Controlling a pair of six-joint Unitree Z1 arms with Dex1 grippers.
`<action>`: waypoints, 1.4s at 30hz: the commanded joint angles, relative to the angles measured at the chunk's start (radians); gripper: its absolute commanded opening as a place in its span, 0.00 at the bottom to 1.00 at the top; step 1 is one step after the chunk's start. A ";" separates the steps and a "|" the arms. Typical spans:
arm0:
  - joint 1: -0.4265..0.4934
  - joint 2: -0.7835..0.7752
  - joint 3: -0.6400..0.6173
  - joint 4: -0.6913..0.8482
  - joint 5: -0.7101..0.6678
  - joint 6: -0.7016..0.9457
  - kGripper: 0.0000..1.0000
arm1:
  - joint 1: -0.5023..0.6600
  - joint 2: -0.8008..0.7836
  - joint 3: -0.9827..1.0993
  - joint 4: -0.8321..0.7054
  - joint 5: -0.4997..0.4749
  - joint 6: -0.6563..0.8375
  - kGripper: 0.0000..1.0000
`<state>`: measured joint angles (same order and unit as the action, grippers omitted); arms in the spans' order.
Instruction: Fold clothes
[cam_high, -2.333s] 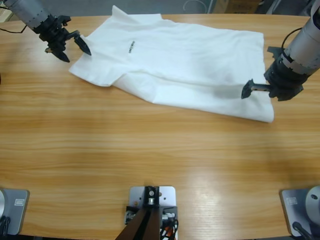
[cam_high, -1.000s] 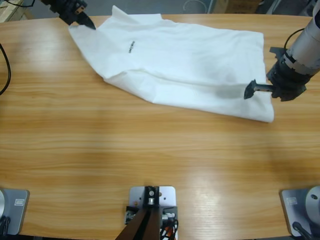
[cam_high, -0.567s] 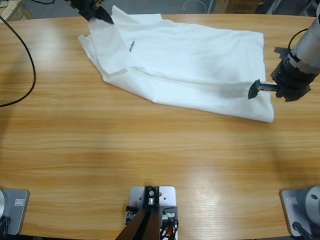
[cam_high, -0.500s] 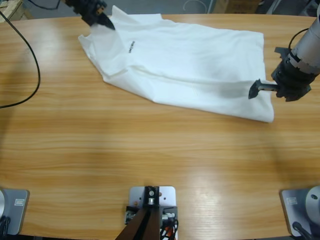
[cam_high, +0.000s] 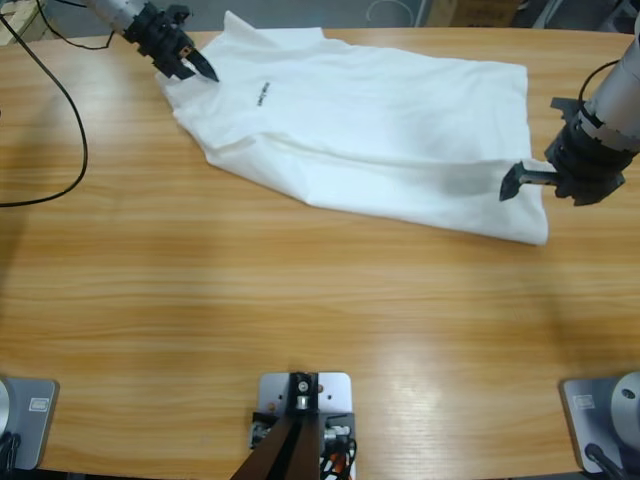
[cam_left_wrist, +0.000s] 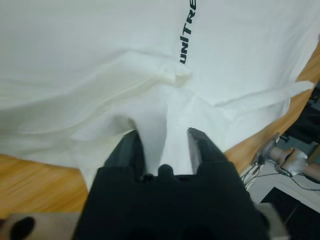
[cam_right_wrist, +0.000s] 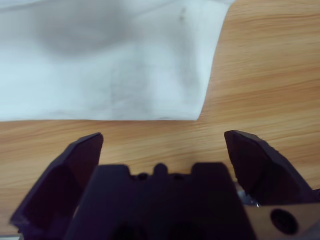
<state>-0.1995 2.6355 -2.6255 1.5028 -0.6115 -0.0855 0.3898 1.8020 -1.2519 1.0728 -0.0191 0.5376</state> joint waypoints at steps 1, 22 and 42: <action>0.004 -0.079 -0.269 0.155 -0.037 0.043 1.00 | -0.009 -0.039 0.049 0.002 -0.001 -0.010 0.98; -0.001 -0.007 -0.218 0.155 0.327 -0.056 0.99 | -0.009 -0.068 0.088 -0.021 0.049 -0.032 0.98; -0.052 -0.247 0.294 0.078 0.252 -0.033 0.91 | -0.009 -0.086 0.094 -0.031 0.060 -0.038 0.98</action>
<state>-0.2272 2.4824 -2.5425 1.5045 -0.3565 -0.1277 0.3897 1.7274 -1.1908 1.0513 0.0233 0.5162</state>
